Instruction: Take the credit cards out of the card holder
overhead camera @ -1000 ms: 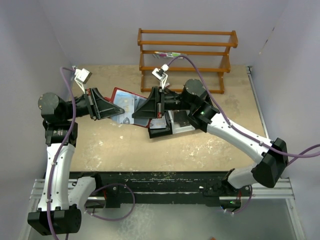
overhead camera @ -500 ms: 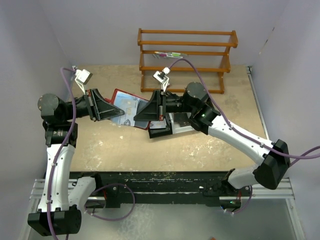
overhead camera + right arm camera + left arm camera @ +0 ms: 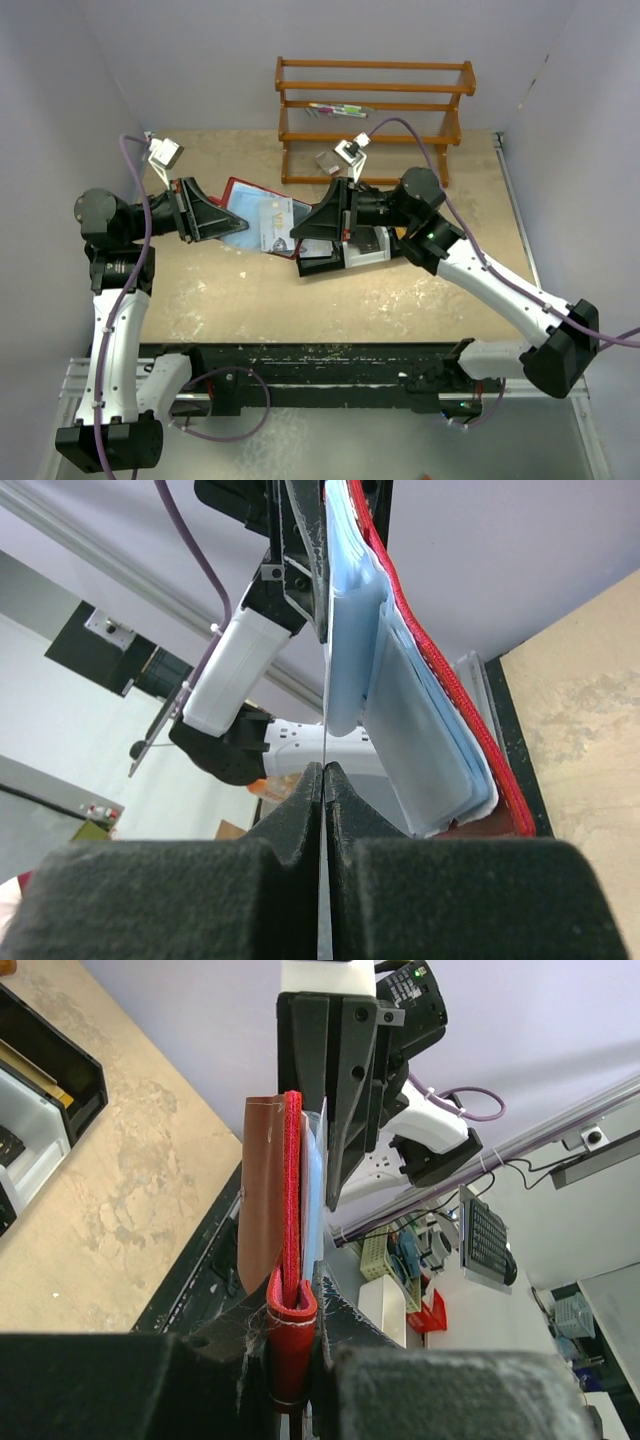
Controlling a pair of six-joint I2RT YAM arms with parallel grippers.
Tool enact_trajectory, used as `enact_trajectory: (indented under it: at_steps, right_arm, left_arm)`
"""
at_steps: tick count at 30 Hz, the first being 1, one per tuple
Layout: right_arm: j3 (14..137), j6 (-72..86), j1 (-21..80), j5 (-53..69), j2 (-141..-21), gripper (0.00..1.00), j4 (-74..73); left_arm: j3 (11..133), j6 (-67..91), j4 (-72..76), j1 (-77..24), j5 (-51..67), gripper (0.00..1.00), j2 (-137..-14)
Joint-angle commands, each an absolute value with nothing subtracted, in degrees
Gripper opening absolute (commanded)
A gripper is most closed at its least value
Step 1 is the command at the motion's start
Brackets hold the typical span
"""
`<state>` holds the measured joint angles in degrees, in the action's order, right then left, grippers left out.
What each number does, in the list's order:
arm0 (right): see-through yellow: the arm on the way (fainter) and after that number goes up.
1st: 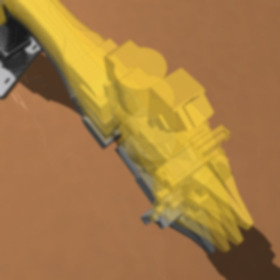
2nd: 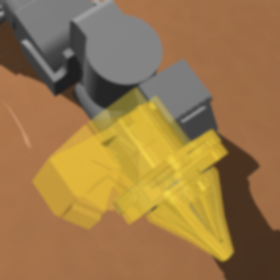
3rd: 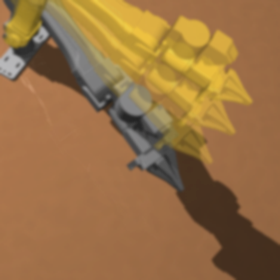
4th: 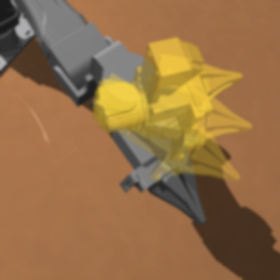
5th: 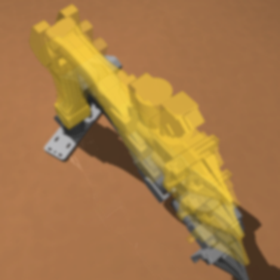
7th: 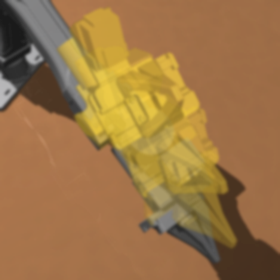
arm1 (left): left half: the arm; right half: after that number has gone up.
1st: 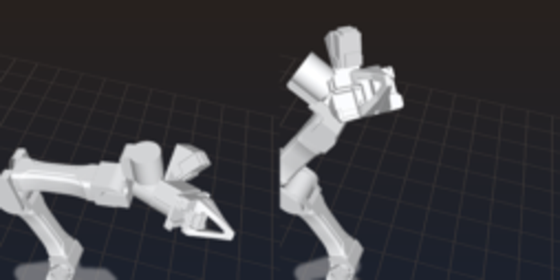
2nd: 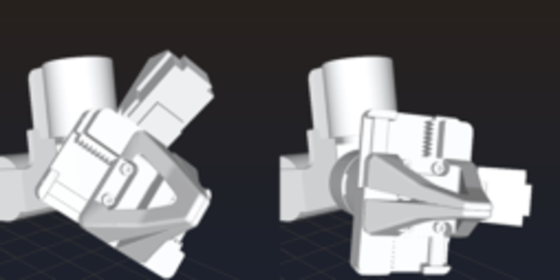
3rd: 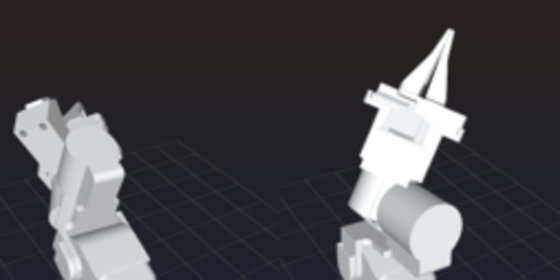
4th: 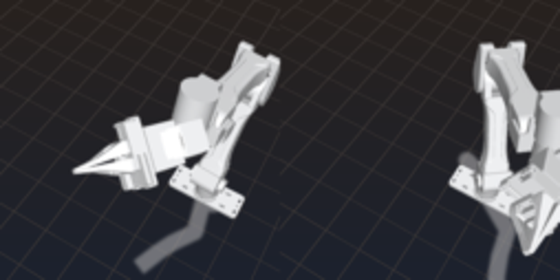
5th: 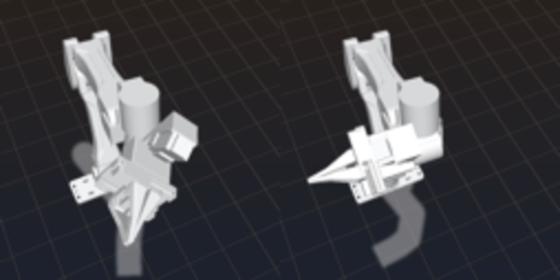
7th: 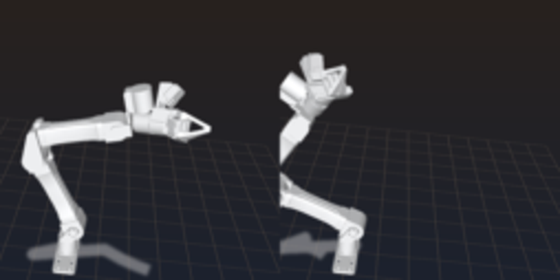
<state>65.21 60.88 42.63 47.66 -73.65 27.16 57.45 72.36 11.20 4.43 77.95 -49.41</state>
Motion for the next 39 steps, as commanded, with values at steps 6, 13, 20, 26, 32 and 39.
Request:
enact_trajectory:
  at_steps: [6, 13, 20, 26, 32, 39]
  right_arm:
    - [65.03, 54.69, 39.95, 48.47, -68.19, 0.00, 18.34]
    - [61.13, 52.95, 33.04, 50.43, -63.26, 0.00, 12.60]
    - [59.48, 48.94, 29.78, 50.40, -62.00, 0.00, 5.93]
    - [60.30, 40.68, 29.24, 43.49, -66.09, 0.00, -5.14]
    - [62.38, 33.85, 29.34, 33.55, -76.35, 0.00, -8.34]
    - [65.62, 32.81, 30.54, 26.48, -87.46, 0.00, -7.09]
  left_arm:
    - [62.76, 61.73, 2.25, 4.66, 77.17, 0.04, -49.56]
    - [69.61, 49.19, -9.59, 4.66, 76.11, 0.04, -50.61]
    - [75.41, 34.69, -24.26, 4.66, 69.16, 0.02, -51.83]
    - [79.05, 25.01, -32.77, 4.66, 61.79, 0.01, -52.39]
    - [79.18, 25.83, -31.92, 4.66, 65.87, 0.01, -52.05]
    - [71.89, 46.37, -10.53, 4.66, 77.95, 0.02, -49.61]
